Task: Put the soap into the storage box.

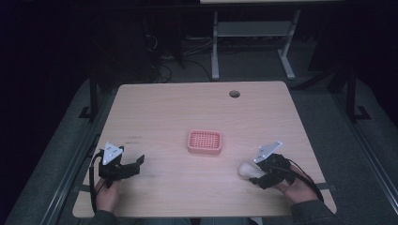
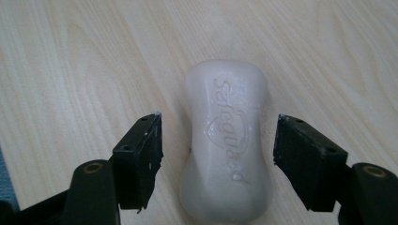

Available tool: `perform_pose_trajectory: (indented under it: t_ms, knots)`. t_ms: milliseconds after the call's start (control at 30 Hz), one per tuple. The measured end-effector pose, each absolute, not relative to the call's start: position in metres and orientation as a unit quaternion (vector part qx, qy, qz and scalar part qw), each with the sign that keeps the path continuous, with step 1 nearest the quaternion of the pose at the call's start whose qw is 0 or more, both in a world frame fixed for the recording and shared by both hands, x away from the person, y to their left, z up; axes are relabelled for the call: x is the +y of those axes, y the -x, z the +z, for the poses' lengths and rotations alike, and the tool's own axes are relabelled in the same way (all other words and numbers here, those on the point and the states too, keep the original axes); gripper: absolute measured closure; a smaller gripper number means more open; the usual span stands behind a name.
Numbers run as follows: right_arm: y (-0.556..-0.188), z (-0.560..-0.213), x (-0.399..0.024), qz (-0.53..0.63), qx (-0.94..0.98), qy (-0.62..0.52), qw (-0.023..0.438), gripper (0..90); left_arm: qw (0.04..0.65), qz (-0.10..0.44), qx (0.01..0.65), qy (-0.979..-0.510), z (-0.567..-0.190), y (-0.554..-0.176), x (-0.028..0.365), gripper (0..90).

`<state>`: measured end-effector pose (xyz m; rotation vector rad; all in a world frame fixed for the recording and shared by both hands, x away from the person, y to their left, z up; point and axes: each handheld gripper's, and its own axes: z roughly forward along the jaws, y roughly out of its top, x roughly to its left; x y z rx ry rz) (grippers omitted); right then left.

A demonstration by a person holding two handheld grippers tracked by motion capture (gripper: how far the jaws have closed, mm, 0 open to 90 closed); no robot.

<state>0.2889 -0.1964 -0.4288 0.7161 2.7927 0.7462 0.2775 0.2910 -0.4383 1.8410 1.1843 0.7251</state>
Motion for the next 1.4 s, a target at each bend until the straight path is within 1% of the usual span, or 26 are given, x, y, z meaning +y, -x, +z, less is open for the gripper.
perform_pose_trajectory:
  t_ms: [267, 433, 700, 1300, 1400]
  knots:
    - [-0.296, -0.438, -0.188, 0.225, 0.942, -0.236, 0.074, 35.8, 0.404, 0.287, 0.468, -0.732, -0.438, -0.278, 0.291, 14.1]
    - [-0.3, -0.44, -0.188, 0.217, 0.944, -0.237, 0.071, 40.3, 0.402, 0.286, 0.469, -0.732, -0.438, -0.278, 0.292, 14.1]
    - [-0.302, -0.443, -0.186, 0.197, 0.95, -0.23, 0.071, 45.3, 0.401, 0.287, 0.468, -0.733, -0.438, -0.279, 0.291, 14.1]
    - [-0.308, -0.446, -0.182, 0.186, 0.953, -0.231, 0.059, 47.1, 0.402, 0.286, 0.468, -0.733, -0.438, -0.279, 0.29, 14.1]
    - [-0.309, -0.446, -0.182, 0.187, 0.952, -0.237, 0.05, 47.4, 0.404, 0.284, 0.47, -0.731, -0.438, -0.279, 0.291, 14.1]
